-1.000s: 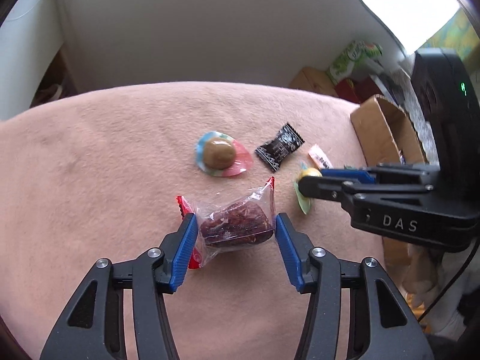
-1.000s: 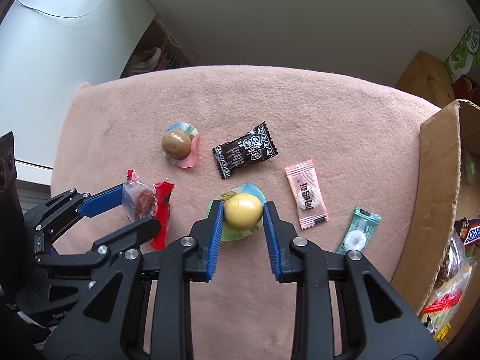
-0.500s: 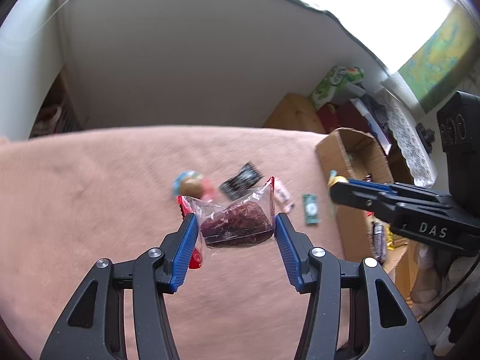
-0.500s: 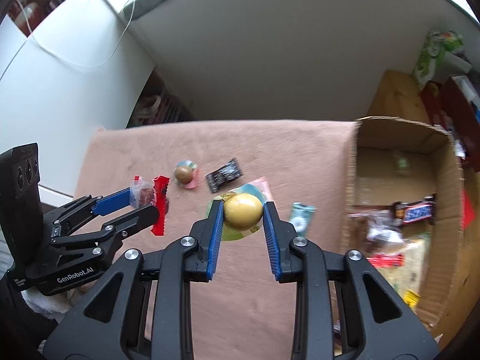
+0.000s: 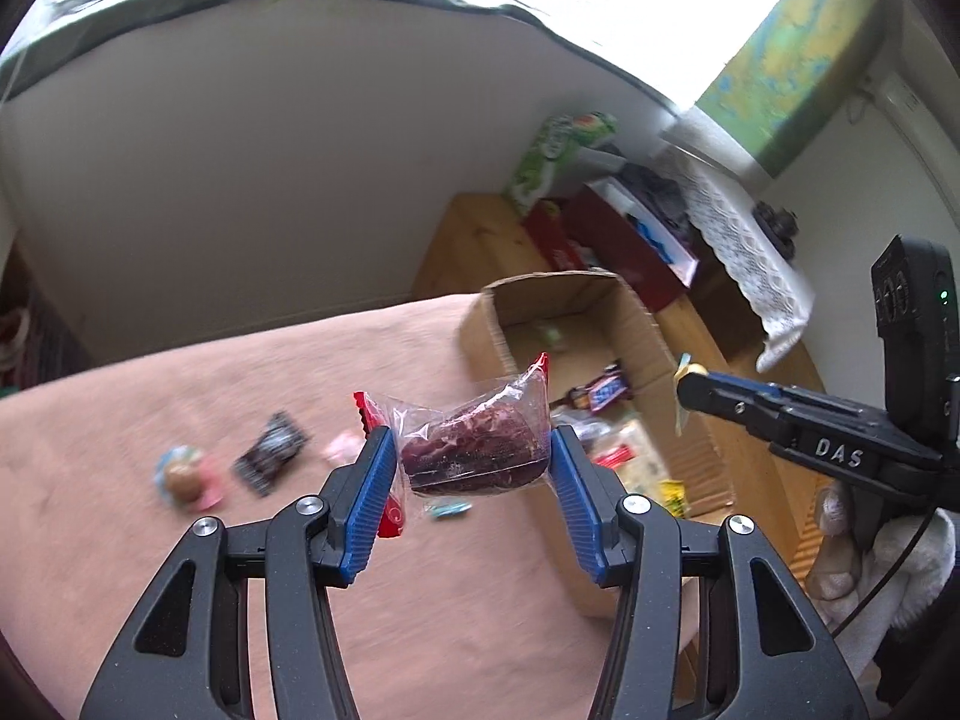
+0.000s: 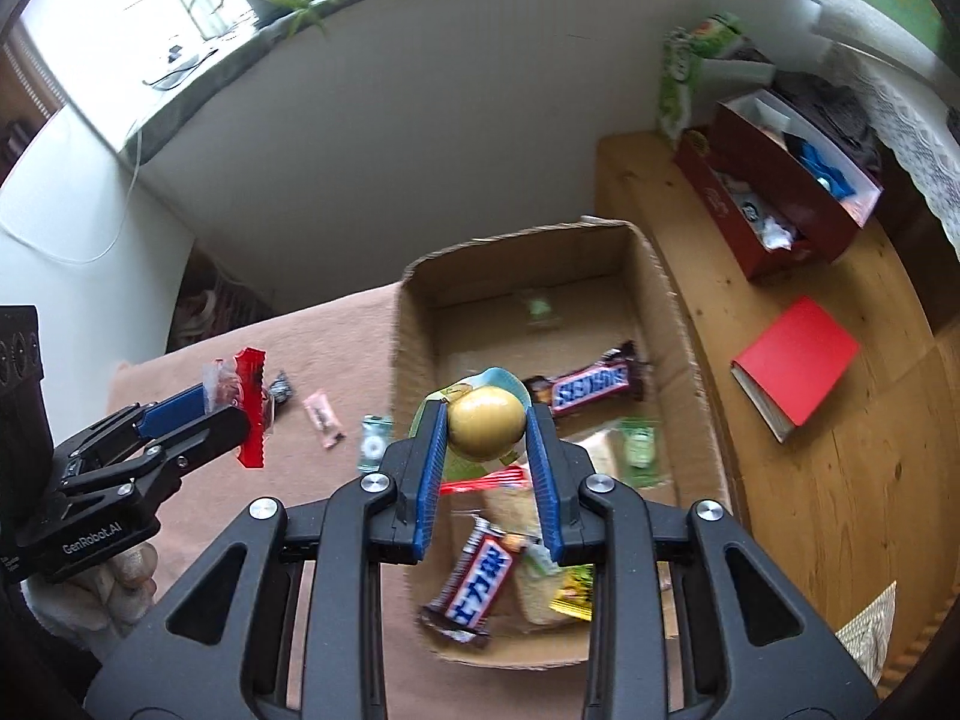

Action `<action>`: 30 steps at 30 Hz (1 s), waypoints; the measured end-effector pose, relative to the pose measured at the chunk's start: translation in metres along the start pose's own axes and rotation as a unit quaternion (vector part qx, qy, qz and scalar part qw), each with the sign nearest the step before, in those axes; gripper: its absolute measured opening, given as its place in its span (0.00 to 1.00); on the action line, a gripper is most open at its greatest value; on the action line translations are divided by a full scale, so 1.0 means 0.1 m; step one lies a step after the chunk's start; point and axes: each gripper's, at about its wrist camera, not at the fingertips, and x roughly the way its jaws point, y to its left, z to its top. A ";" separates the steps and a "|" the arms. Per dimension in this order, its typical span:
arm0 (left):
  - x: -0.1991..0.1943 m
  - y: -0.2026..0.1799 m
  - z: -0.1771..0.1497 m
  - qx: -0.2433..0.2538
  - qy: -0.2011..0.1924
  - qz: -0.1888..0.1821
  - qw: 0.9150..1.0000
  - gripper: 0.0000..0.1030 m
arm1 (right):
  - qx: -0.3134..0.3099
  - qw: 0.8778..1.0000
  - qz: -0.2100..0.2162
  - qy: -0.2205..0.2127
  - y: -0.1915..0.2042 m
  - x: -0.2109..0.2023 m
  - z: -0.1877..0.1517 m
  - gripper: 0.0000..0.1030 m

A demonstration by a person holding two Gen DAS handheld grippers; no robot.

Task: Organize snacks
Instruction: 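Carry the yellow candy and brownie bag over the box with both grippers, then open the right gripper to drop the yellow candy while the left drops the brownie bag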

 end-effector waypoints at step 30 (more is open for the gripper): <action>0.65 -0.68 0.28 0.050 0.054 -0.014 0.997 0.55 | 0.036 0.999 -0.025 0.026 -0.47 0.23 -0.16 0.32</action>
